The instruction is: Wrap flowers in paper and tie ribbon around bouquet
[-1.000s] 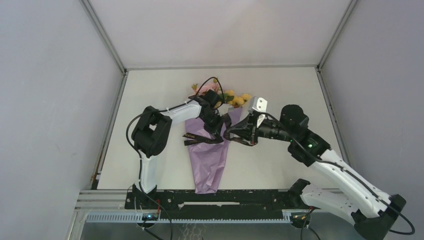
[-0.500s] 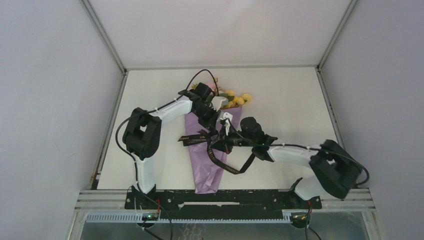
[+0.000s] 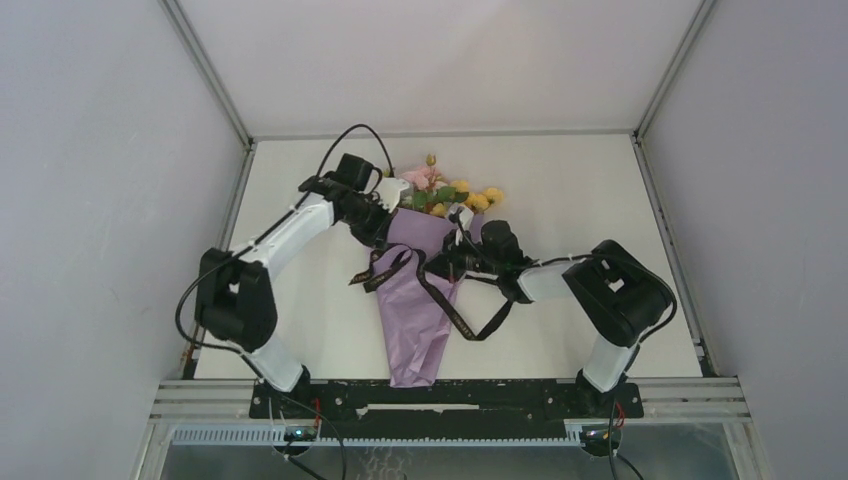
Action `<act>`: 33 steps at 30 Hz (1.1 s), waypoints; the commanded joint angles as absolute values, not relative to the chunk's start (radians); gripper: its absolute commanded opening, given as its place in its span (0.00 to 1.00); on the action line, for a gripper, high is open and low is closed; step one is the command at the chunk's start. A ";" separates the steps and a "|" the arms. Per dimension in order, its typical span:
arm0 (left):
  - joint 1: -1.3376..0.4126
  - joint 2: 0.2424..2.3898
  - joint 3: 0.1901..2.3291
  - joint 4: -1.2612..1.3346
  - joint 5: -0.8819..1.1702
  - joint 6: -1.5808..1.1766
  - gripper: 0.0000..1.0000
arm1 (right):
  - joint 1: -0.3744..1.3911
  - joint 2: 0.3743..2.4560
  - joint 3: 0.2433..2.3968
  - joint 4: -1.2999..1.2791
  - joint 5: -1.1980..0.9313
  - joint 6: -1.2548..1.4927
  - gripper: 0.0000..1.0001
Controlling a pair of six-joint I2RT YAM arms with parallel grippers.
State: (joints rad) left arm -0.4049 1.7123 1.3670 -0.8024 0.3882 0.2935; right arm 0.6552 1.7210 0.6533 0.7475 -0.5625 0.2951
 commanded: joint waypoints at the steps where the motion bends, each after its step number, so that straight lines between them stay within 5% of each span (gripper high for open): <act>1: -0.409 1.537 1.276 -0.878 0.242 0.468 0.00 | 0.631 1.792 0.780 0.848 -0.592 0.386 0.00; 6: -0.514 1.402 1.278 -1.068 0.240 0.643 0.00 | 0.614 1.892 0.906 0.869 -0.617 0.472 0.00; 14: -0.738 1.477 1.507 -1.228 0.293 0.681 0.00 | 0.635 2.007 1.047 0.881 -0.660 0.566 0.00; 23: -0.758 1.572 1.610 -0.972 0.212 0.681 0.00 | 0.557 1.956 1.066 0.821 -0.768 0.698 0.39; 33: -0.758 1.646 1.622 -0.764 0.023 0.718 0.00 | 0.434 1.828 1.067 0.408 -0.843 0.707 0.50</act>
